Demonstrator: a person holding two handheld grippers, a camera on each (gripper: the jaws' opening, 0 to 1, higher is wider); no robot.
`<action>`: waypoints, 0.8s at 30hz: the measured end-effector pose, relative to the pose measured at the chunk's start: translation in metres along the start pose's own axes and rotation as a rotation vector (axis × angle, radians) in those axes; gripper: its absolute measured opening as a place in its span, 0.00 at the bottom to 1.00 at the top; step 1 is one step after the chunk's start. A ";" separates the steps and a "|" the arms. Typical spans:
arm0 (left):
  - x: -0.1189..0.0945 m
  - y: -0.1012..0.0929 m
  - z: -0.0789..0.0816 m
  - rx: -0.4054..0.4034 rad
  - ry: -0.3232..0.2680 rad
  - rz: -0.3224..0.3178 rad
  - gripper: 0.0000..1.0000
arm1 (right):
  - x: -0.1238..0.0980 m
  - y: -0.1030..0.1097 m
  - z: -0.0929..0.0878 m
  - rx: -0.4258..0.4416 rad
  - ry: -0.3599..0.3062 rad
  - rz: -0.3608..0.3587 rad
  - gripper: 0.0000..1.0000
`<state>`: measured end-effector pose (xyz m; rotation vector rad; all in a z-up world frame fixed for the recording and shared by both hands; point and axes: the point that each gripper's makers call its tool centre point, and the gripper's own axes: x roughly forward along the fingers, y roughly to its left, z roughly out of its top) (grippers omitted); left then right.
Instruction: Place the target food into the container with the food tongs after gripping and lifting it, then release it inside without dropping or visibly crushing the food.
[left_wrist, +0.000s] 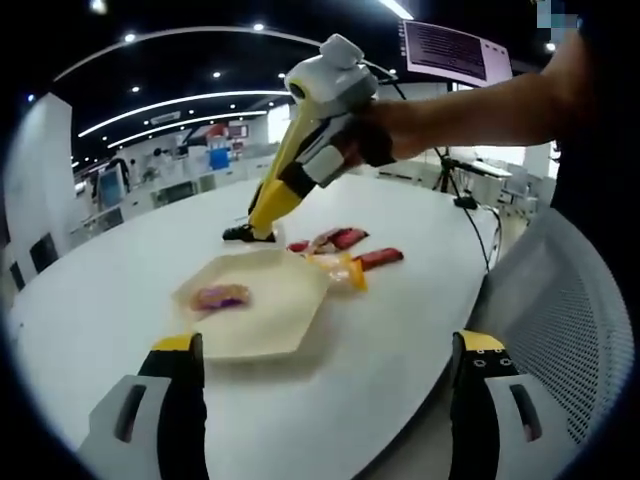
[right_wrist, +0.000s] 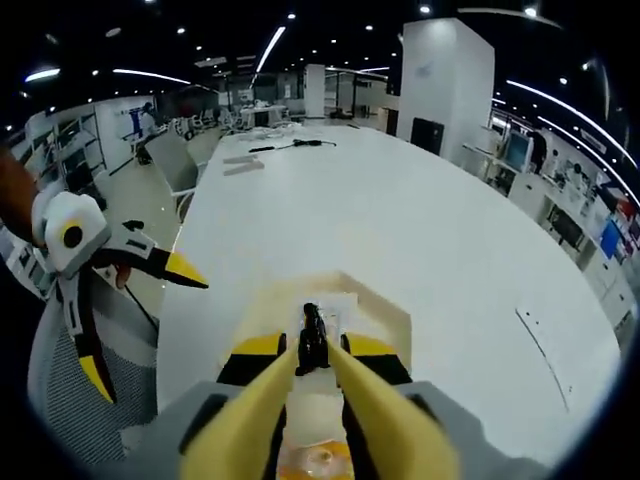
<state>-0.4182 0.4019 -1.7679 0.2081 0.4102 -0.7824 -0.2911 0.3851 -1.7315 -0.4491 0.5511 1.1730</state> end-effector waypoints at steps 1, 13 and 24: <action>0.000 0.000 0.000 0.000 0.000 0.000 1.00 | 0.003 0.002 0.001 -0.008 0.005 0.003 0.20; -0.001 0.002 -0.001 0.002 0.003 0.009 1.00 | 0.022 0.016 0.008 -0.019 0.017 0.032 0.21; -0.001 0.003 -0.001 -0.005 0.004 0.015 1.00 | 0.024 0.016 0.009 -0.012 0.001 0.026 0.24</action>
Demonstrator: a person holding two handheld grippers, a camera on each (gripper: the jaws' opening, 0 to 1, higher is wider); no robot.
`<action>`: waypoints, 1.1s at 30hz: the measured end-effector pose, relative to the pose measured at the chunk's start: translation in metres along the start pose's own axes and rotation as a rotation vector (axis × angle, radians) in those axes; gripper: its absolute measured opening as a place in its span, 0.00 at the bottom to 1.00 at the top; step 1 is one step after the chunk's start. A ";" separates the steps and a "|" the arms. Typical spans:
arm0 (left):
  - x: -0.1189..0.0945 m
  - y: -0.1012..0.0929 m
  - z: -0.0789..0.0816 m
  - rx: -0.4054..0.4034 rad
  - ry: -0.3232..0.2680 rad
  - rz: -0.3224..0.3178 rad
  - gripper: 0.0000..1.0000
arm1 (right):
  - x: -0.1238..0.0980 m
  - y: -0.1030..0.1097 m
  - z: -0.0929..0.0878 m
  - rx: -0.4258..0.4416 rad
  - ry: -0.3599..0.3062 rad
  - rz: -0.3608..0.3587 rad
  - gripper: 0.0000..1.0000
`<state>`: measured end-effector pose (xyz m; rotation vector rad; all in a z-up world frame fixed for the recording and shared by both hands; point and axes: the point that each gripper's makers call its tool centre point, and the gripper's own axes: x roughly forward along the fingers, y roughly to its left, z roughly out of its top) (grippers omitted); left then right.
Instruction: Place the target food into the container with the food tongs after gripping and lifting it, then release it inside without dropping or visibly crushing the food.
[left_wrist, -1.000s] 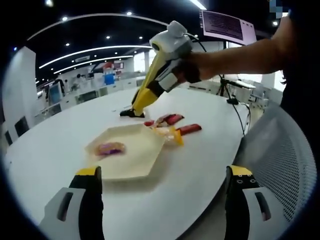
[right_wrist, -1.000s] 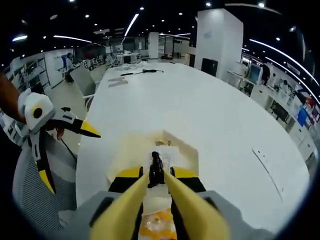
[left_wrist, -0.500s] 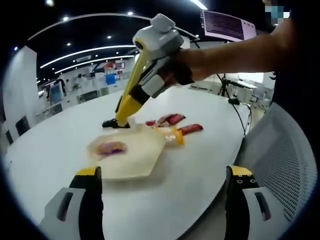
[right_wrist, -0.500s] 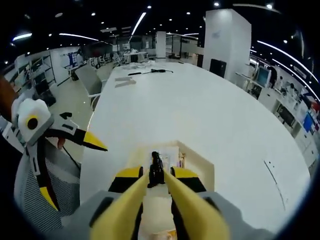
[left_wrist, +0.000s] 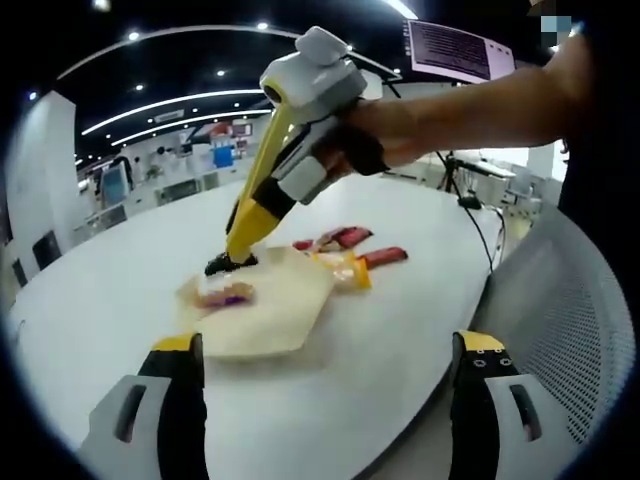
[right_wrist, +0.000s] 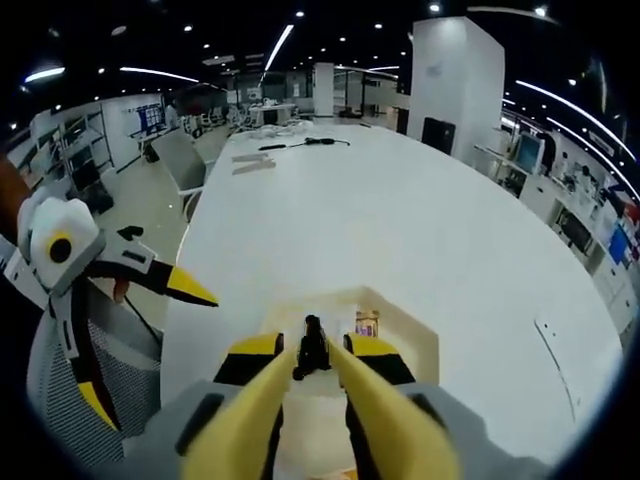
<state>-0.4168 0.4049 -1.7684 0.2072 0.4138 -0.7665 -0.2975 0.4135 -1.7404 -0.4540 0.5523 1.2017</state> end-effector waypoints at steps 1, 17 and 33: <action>0.000 0.000 0.000 0.000 -0.001 0.000 1.00 | -0.001 0.000 0.000 -0.002 -0.002 0.004 0.23; 0.000 0.001 -0.001 0.004 0.000 0.003 0.99 | -0.022 -0.011 -0.002 -0.018 -0.011 -0.011 0.24; 0.001 0.000 0.000 0.007 -0.001 -0.006 0.99 | -0.082 -0.036 -0.041 0.009 -0.015 -0.079 0.25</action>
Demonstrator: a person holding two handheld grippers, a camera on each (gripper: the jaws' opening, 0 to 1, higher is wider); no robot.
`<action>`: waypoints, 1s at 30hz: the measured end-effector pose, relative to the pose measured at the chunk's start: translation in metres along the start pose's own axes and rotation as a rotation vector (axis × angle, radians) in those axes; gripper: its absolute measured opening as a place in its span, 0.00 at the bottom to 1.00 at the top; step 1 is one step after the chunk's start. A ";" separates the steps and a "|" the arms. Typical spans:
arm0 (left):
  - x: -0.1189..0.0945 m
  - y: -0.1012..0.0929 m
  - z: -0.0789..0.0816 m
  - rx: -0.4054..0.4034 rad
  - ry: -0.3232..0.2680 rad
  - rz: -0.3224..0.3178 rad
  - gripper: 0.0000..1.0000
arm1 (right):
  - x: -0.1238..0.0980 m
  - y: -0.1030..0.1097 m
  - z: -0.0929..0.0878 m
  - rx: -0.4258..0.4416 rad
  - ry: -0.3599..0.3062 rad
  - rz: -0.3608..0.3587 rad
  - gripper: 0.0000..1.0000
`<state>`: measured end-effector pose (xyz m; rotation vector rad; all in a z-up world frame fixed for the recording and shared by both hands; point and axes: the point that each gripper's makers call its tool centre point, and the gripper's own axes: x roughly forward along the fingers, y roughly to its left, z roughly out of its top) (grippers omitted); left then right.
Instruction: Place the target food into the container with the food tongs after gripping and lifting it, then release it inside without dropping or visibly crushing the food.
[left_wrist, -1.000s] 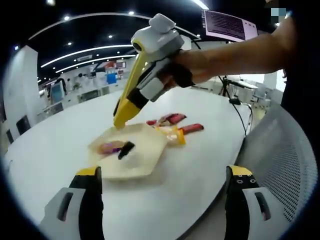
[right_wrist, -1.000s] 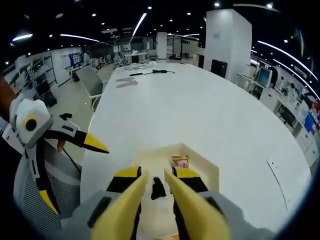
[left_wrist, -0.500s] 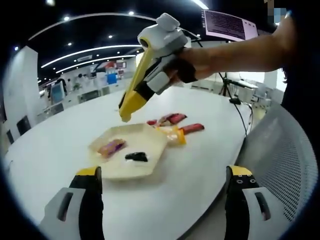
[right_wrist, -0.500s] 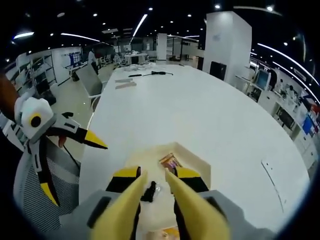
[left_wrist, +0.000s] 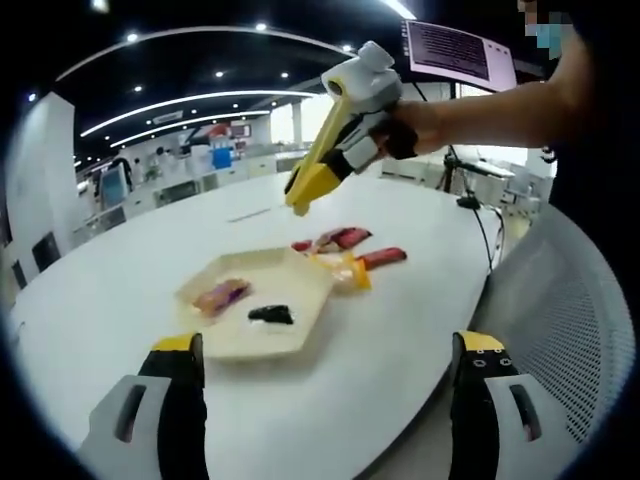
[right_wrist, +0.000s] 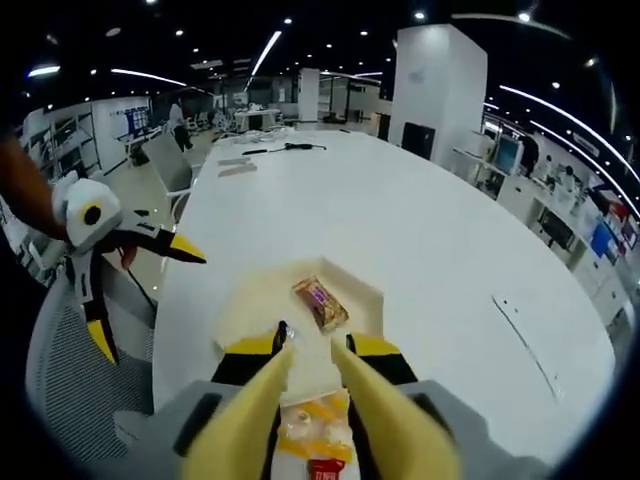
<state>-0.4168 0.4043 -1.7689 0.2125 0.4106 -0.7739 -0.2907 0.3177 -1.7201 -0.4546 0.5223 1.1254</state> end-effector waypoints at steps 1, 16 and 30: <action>0.000 -0.001 0.000 0.001 0.001 -0.003 0.99 | -0.008 -0.004 -0.005 0.006 -0.001 -0.012 0.25; 0.001 -0.004 -0.001 -0.006 0.005 -0.023 0.99 | -0.061 -0.009 -0.051 0.026 -0.014 -0.036 0.25; 0.000 0.002 -0.001 -0.021 0.004 0.000 1.00 | -0.087 -0.014 -0.096 0.048 0.027 -0.063 0.26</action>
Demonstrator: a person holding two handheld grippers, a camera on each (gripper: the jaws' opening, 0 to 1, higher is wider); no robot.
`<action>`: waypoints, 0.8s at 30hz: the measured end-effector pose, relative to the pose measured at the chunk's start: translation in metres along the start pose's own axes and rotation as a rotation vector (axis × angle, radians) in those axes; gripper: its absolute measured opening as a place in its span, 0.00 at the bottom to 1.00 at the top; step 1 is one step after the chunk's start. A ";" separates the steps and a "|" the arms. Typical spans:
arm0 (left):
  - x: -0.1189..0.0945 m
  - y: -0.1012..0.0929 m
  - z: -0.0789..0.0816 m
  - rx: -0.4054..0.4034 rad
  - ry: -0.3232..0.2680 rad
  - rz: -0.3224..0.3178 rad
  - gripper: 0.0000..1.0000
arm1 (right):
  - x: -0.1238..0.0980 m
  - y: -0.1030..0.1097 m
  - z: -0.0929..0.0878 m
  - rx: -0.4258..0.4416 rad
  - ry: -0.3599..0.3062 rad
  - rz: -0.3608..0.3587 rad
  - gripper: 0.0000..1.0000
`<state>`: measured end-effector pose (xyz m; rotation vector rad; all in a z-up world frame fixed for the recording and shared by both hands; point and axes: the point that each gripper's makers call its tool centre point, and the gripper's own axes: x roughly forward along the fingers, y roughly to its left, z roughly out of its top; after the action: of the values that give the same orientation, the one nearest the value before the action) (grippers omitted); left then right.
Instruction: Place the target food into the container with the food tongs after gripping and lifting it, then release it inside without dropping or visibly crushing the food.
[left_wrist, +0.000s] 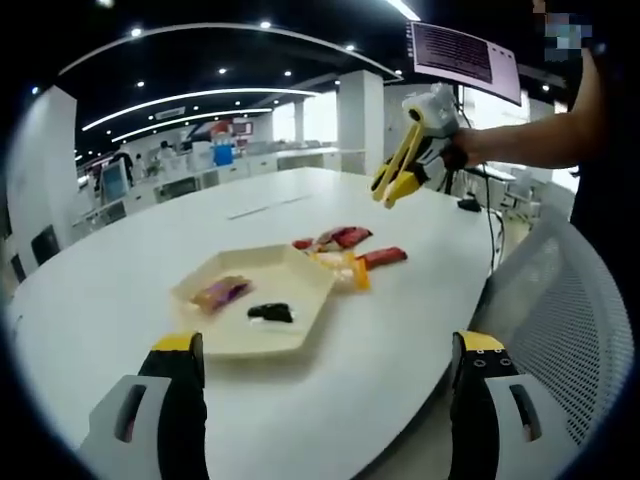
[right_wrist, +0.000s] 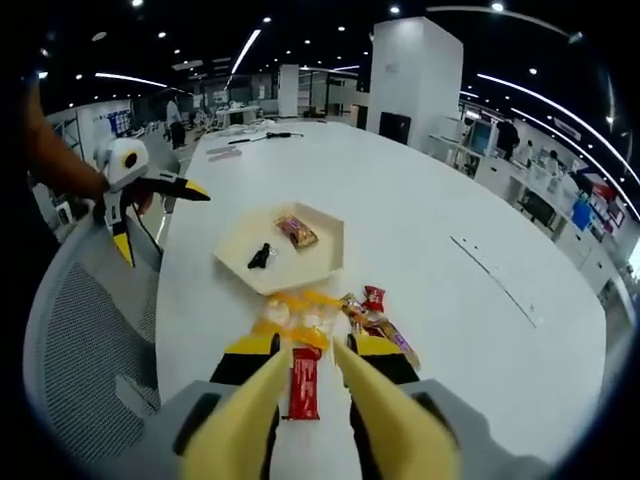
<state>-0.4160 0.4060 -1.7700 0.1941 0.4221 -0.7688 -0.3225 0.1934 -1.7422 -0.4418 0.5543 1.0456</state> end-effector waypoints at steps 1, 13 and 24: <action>0.000 0.000 0.000 0.000 0.000 -0.001 1.00 | 0.000 0.000 -0.002 0.002 0.001 0.001 0.26; 0.001 -0.002 -0.001 0.000 0.009 -0.005 1.00 | 0.009 0.003 -0.027 0.031 0.012 -0.004 0.26; 0.001 0.000 -0.003 0.001 0.014 0.005 1.00 | 0.025 0.005 -0.054 0.055 0.043 0.008 0.26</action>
<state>-0.4168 0.4064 -1.7731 0.2014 0.4344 -0.7635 -0.3288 0.1811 -1.7999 -0.4149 0.6222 1.0275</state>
